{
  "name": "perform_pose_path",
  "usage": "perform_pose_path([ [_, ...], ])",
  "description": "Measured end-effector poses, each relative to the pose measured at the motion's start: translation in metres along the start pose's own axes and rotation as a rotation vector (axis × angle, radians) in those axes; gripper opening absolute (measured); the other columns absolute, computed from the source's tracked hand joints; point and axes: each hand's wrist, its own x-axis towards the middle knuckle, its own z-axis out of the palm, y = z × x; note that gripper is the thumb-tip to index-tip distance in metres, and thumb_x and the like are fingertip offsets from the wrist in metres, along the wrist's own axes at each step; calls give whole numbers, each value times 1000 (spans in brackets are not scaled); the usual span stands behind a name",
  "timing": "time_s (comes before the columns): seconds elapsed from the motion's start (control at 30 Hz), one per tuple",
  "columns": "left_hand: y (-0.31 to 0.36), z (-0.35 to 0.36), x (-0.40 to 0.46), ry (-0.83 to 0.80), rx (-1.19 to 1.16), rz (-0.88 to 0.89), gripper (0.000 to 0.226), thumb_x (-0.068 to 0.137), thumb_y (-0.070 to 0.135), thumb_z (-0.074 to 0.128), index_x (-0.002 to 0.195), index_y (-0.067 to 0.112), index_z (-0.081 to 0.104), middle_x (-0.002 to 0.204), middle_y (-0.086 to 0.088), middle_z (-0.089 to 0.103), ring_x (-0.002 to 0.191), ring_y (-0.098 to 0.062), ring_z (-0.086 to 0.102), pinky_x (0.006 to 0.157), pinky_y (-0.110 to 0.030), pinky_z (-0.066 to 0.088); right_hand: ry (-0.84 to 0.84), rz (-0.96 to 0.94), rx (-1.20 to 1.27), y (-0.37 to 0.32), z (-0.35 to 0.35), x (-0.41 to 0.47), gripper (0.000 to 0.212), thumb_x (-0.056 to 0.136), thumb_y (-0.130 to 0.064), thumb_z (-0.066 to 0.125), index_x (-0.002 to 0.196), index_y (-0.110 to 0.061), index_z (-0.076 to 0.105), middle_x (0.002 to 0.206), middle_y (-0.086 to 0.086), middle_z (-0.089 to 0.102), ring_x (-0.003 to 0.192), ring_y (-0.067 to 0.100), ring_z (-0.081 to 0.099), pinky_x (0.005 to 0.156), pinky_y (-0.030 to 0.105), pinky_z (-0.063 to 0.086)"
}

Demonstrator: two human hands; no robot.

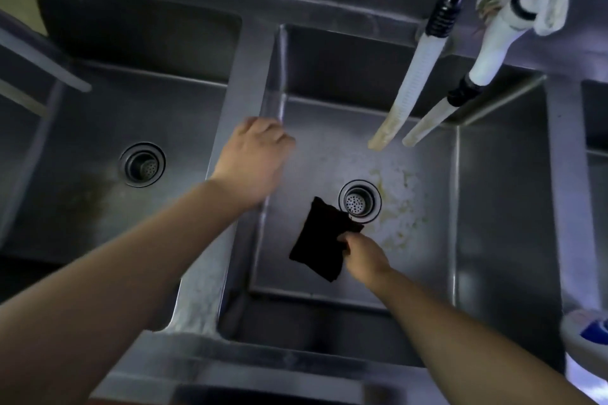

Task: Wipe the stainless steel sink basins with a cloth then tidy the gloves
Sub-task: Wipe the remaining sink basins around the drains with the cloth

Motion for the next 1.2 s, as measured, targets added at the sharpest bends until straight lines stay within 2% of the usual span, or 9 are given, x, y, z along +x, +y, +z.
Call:
perform_pose_path([
  [0.1,-24,5,18,-76,31,-86,40,79,13,60,119,6,59,124,-13,57,127,-31,41,108,-42,26,-29,-40,36,-4,25,17,51,95,-18,48,144,-13,35,152,9,31,137,25,34,108,30,30],
  [0.23,-38,26,19,-45,-11,-123,37,84,21,53,119,10,61,124,-4,58,133,-24,31,110,-37,17,-43,-60,-21,-6,56,43,67,100,-29,38,151,-9,-2,158,10,-17,146,26,-7,116,28,7],
  [0.33,-41,32,18,60,-53,-128,32,82,21,45,102,10,68,110,-2,65,127,-24,38,105,-35,19,84,-138,-101,-8,68,61,69,101,-37,31,148,-7,-10,155,15,-21,143,28,-22,113,29,-14],
  [0.4,-41,31,20,107,-68,-118,36,81,23,39,92,10,70,104,-2,67,123,-23,39,101,-34,22,183,-190,-151,-11,63,80,71,100,-41,30,148,-5,-9,155,16,-17,139,26,-27,111,31,-18],
  [0.6,-45,39,23,108,-67,-118,25,78,12,48,86,14,72,101,2,68,124,-25,43,103,-35,21,328,-260,-327,-24,12,163,71,98,-42,34,149,-1,8,157,20,-5,145,32,-10,116,38,-11],
  [0.87,-48,42,24,129,-95,-128,29,78,18,40,82,20,69,98,6,66,127,-23,44,103,-29,19,499,-182,-421,-59,-61,262,79,92,-51,36,151,-19,-6,157,21,-9,144,38,-12,114,50,-12],
  [1.0,-47,42,24,134,-105,-139,31,78,21,37,80,20,68,98,6,67,127,-23,45,102,-30,22,522,-204,-413,-73,-50,262,73,92,-50,34,151,-23,0,158,18,-4,145,36,-8,116,51,-8],
  [1.1,-46,41,23,134,-109,-141,31,77,22,38,80,19,68,99,6,67,126,-24,46,101,-31,23,489,-362,-455,-66,-18,229,72,88,-48,40,151,-23,15,157,20,9,145,39,2,115,51,-5],
  [1.2,-46,41,22,140,-101,-137,22,74,16,47,77,18,69,100,6,68,125,-24,47,100,-32,25,451,-521,-484,-47,31,180,73,81,-48,46,147,-21,31,152,23,25,141,44,17,114,56,7],
])
